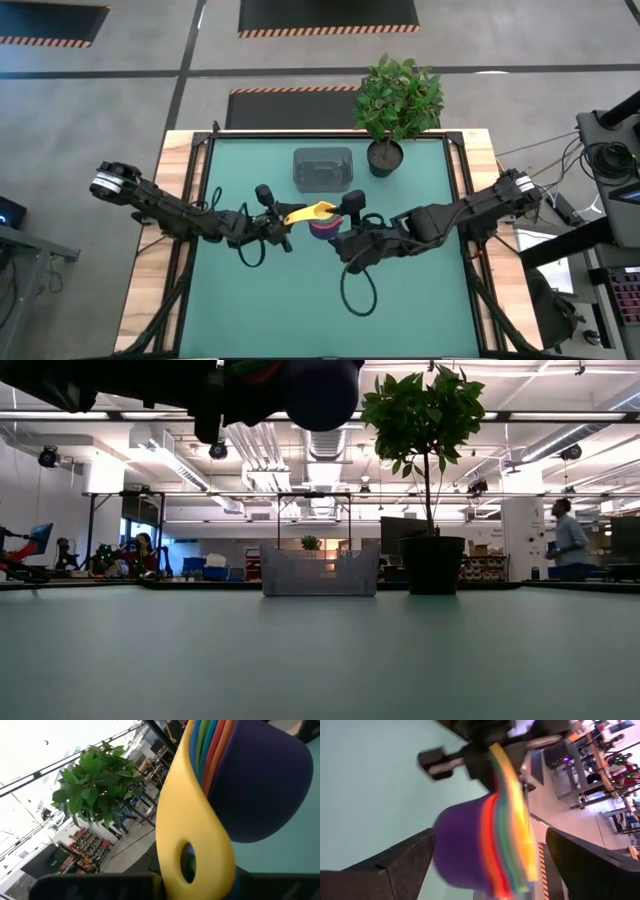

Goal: Nest measuring cups in basket
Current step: Put the measuring cup into the bin

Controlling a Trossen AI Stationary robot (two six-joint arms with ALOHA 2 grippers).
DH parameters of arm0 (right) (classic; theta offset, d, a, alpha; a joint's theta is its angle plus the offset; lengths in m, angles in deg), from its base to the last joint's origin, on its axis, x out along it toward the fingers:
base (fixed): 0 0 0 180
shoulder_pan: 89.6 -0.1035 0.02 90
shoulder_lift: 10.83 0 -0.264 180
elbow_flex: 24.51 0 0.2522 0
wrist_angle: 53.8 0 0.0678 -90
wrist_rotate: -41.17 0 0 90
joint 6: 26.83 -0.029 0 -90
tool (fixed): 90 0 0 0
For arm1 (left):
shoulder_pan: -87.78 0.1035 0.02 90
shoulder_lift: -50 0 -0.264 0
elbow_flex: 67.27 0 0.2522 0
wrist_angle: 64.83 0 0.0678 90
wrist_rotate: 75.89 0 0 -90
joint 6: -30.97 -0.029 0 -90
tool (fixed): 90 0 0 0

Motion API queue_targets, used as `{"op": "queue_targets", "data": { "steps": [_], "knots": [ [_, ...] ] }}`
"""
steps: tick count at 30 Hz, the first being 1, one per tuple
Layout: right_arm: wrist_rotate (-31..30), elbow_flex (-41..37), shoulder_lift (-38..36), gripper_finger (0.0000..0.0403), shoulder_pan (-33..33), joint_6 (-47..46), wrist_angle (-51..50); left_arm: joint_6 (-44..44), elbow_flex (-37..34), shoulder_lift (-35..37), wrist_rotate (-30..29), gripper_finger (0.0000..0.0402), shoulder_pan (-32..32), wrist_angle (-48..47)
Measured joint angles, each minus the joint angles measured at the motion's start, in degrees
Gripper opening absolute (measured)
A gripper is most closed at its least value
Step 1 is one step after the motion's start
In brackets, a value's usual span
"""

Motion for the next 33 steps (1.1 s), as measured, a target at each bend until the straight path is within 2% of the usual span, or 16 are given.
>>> {"op": "queue_targets", "data": {
  "steps": [13, 18, 25, 30, 33],
  "knots": [
    [-1.3, 2.24, 1.84, 0.037, 0.36, -3.06, -3.44, -0.18, 0.0, 0.0, 0.15, 0.002, 0.0, 0.05],
    [5.88, 2.24, 1.65, 0.037, 1.85, -6.29, -3.83, -0.53, 0.0, 0.0, 4.34, 0.002, -0.04, 0.08],
    [20.09, 2.22, 1.84, 0.0368, 4.61, -10.95, -4.12, -2.99, 0.0, 0.0, 4.75, 0.002, -1.13, -0.06],
    [22.46, 2.22, 1.83, 0.0364, 5.48, -11.9, -4.27, -3.55, 0.0, 0.0, 4.97, 0.002, -1.54, -0.04],
    [22.66, 2.22, 2.05, 0.0342, 5.56, -11.41, -4.74, -3.58, 0.0, 0.0, 5.38, 0.002, -1.6, -0.15]
  ]
}}
